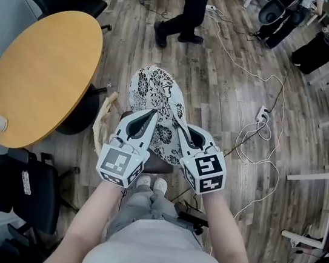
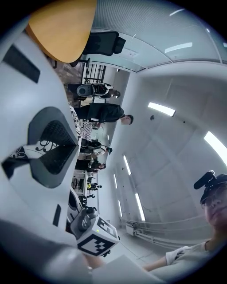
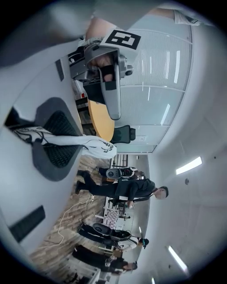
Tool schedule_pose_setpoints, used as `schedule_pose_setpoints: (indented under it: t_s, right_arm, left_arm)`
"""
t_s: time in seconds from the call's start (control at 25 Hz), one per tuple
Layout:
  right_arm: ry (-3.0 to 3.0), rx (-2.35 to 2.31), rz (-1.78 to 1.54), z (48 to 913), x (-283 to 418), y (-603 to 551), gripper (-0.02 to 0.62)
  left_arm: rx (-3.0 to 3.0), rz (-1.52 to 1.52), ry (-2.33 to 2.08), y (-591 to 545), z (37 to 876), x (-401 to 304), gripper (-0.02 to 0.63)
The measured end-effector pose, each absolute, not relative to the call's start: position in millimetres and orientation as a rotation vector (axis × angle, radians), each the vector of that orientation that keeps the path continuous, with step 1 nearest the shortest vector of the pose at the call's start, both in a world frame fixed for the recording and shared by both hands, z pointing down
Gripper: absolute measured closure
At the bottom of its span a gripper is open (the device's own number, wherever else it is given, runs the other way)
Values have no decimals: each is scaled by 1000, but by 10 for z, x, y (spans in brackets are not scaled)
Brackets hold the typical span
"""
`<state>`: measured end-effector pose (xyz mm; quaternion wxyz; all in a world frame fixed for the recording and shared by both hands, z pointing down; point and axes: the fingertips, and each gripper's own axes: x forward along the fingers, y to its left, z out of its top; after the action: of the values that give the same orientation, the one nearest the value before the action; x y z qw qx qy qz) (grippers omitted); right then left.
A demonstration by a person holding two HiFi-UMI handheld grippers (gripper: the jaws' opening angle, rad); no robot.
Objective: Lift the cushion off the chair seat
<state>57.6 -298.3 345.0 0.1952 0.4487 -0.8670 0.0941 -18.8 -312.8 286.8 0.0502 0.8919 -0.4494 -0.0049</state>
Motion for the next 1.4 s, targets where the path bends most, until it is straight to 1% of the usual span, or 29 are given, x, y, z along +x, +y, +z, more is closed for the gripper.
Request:
schedule_pose_setpoints:
  t_s: [0.4, 0.88, 1.4]
  right_arm:
    - [-2492, 1368, 259, 3016, 520, -2995, 554]
    - [-2613, 1521, 55, 2504, 488, -3022, 555]
    - [-2672, 1611, -39, 2172, 367, -2992, 556]
  left_arm:
    - [2728, -124, -1418, -3141, 2523, -273, 604]
    - [2770, -194, -1458, -3110, 2279, -280, 604]
    - [2778, -251, -1483, -3096, 2127, -354, 604]
